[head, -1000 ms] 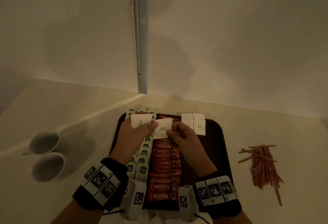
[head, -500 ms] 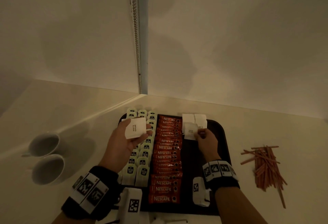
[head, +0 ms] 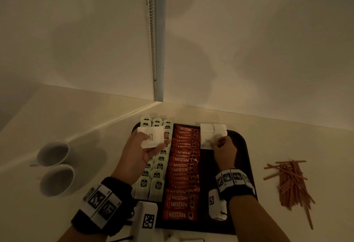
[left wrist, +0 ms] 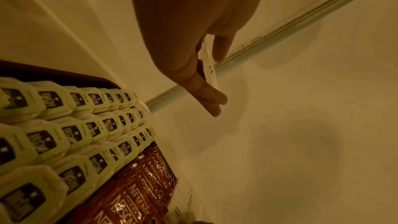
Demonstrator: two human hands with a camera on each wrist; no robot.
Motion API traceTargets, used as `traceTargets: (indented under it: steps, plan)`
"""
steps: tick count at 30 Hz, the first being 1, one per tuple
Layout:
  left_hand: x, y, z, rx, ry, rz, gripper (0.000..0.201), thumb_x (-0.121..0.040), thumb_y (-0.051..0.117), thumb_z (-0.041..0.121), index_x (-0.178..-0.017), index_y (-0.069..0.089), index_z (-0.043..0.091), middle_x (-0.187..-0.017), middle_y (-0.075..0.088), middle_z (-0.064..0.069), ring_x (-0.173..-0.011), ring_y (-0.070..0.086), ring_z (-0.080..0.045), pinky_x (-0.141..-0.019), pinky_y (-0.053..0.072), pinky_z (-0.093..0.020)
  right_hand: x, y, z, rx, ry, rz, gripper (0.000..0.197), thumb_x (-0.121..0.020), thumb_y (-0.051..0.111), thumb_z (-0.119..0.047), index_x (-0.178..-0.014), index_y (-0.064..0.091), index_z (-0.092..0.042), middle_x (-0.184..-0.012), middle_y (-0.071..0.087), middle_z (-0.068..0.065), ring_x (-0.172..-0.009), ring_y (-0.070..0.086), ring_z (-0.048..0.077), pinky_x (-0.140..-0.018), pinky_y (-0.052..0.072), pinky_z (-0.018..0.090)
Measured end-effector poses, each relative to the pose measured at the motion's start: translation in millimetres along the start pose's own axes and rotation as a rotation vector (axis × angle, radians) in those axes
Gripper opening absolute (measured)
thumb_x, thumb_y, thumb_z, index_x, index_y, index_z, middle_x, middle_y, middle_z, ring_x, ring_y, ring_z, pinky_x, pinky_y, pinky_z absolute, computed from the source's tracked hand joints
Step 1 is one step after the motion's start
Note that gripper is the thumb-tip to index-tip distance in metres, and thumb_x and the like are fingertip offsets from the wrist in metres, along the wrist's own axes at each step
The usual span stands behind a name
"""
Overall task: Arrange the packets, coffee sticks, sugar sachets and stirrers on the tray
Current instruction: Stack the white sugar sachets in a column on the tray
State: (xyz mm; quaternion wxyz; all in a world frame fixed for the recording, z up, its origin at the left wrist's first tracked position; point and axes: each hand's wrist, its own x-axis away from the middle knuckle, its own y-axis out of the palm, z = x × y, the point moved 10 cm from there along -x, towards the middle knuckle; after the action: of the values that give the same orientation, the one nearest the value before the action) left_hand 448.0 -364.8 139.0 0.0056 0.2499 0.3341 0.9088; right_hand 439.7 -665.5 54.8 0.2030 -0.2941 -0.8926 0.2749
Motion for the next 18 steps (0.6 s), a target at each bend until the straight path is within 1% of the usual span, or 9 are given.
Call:
traceTargets:
  steps: [3,5,6,8,10,12,14,16,18]
  plan:
    - [0.3,3.2,5.8,-0.222,0.076,-0.010,0.025,-0.096,0.040,-0.001,-0.112,0.056,0.010,-0.109,0.065,-0.019,-0.088,0.070,-0.036,-0.062,0.057,-0.023,13.5,-5.5,-33.1,-0.056,-0.108,-0.033,0.026,-0.086,0.066,-0.020,-0.107,0.057,-0.007,-0.092,0.058,-0.001,-0.086,0.058,0.013,-0.070,0.047,0.018]
    - [2.3,10.4,9.2,-0.383,0.128,-0.049,0.020,-0.095,0.051,0.002,-0.108,0.061,0.014,-0.112,0.064,-0.014,-0.091,0.070,-0.030,-0.066,0.056,-0.020,37.8,3.0,-72.4,-0.161,-0.229,-0.211,0.018,-0.089,0.061,-0.025,-0.102,0.060,-0.013,-0.090,0.062,-0.007,-0.084,0.059,0.006,-0.070,0.046,0.011]
    - [3.5,13.5,12.6,-0.477,0.174,-0.056,0.019,-0.093,0.056,0.004,-0.105,0.063,0.016,-0.111,0.065,-0.011,-0.092,0.070,-0.025,-0.066,0.056,-0.019,54.4,11.1,-89.8,-0.234,-0.263,-0.342,0.016,-0.089,0.060,-0.026,-0.101,0.063,-0.015,-0.092,0.065,-0.006,-0.086,0.062,0.007,-0.072,0.049,0.013]
    - [5.8,21.2,22.5,-0.686,0.299,-0.040,0.019,-0.088,0.063,0.006,-0.102,0.067,0.018,-0.101,0.069,-0.001,-0.087,0.068,-0.010,-0.062,0.054,-0.016,85.1,23.2,-112.5,-0.350,-0.267,-0.560,0.019,-0.089,0.061,-0.028,-0.104,0.065,-0.018,-0.098,0.069,-0.002,-0.091,0.066,0.013,-0.079,0.055,0.025]
    - [7.8,32.0,29.8,-0.845,0.410,-0.036,0.019,-0.084,0.069,0.009,-0.098,0.070,0.020,-0.087,0.071,0.012,-0.071,0.065,-0.001,-0.056,0.050,-0.014,105.0,28.1,-122.7,-0.429,-0.248,-0.655,0.022,-0.087,0.063,-0.027,-0.107,0.065,-0.018,-0.100,0.070,0.002,-0.093,0.067,0.021,-0.082,0.056,0.034]
    - [9.0,42.2,30.6,-0.906,0.466,-0.066,0.016,-0.081,0.072,0.011,-0.091,0.072,0.023,-0.075,0.072,0.017,-0.068,0.066,-0.002,-0.058,0.050,-0.012,114.1,28.5,-124.7,-0.498,-0.220,-0.661,0.022,-0.087,0.063,-0.022,-0.107,0.065,-0.015,-0.100,0.070,0.005,-0.093,0.067,0.024,-0.083,0.056,0.038]
    - [10.0,47.9,30.9,-0.937,0.501,-0.073,0.012,-0.081,0.072,0.012,-0.089,0.074,0.020,-0.074,0.072,0.016,-0.070,0.067,-0.003,-0.062,0.050,-0.011,117.5,27.0,-123.1,-0.558,-0.198,-0.636,0.018,-0.088,0.061,-0.013,-0.105,0.065,-0.011,-0.094,0.070,0.005,-0.088,0.068,0.021,-0.079,0.056,0.034]
    - [11.4,51.0,30.0,-0.952,0.509,-0.067,0.011,-0.082,0.072,0.014,-0.092,0.075,0.017,-0.081,0.072,0.012,-0.071,0.065,-0.003,-0.062,0.047,-0.009,119.2,25.2,-119.4,-0.607,-0.177,-0.624,0.010,-0.088,0.060,-0.008,-0.097,0.065,-0.009,-0.087,0.068,0.004,-0.079,0.067,0.014,-0.070,0.055,0.025]
    - [12.1,50.7,24.3,-0.979,0.476,-0.084,0.014,-0.083,0.070,0.020,-0.096,0.072,0.025,-0.090,0.070,0.011,-0.076,0.064,-0.003,-0.064,0.046,-0.009,115.6,20.7,-110.7,-0.637,-0.129,-0.599,0.009,-0.089,0.058,-0.008,-0.094,0.065,-0.010,-0.088,0.069,0.004,-0.078,0.067,0.014,-0.070,0.056,0.025]
